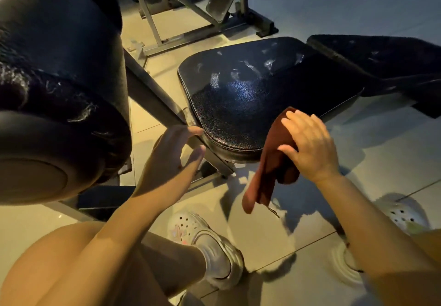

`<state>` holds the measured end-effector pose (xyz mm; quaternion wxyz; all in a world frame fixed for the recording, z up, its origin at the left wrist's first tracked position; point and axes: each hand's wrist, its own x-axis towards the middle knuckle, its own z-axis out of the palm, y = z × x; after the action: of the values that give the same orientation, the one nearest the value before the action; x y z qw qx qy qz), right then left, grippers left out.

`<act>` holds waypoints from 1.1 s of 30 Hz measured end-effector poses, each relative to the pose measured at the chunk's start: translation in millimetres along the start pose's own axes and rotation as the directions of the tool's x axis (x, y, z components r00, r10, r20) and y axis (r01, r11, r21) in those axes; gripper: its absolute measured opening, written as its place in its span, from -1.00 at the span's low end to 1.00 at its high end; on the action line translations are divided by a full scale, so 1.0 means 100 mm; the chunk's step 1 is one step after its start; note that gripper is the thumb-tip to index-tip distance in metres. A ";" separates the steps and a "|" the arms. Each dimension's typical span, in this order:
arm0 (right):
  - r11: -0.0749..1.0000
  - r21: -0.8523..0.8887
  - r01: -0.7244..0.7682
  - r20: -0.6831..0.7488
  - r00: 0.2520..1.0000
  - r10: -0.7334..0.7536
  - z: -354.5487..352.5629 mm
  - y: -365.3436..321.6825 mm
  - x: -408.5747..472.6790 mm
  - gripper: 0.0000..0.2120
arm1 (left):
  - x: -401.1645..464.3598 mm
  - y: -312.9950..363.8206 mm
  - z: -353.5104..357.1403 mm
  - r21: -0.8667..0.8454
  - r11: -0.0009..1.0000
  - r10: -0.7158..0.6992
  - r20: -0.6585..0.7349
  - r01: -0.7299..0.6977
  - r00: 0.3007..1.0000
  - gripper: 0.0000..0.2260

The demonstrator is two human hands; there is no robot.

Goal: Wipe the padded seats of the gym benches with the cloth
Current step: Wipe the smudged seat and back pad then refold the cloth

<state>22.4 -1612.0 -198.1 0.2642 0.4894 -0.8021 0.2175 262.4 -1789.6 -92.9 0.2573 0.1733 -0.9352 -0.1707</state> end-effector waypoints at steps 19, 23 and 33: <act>0.641 0.680 -0.357 -0.275 0.686 0.674 0.45 -0.73 0.13 -0.49 | 0.77 0.42 0.78 0.022 0.999 0.043 0.048 -0.044 0.998 -0.59; 0.493 0.780 -0.387 -0.200 0.592 0.781 0.46 -0.10 0.33 -0.49 | 0.75 0.45 0.97 0.014 1.000 0.015 0.007 -0.015 1.000 -0.53; 0.016 0.894 -0.449 0.151 0.336 0.930 0.34 0.24 0.50 -0.28 | 0.75 0.51 1.05 0.224 0.975 -0.004 0.033 -0.003 0.999 -0.48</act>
<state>-25.7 -1655.7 -194.6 0.0355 -0.0192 -0.6173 0.7857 132.5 -1751.7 -125.6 0.2204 0.1985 -0.9526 -0.0673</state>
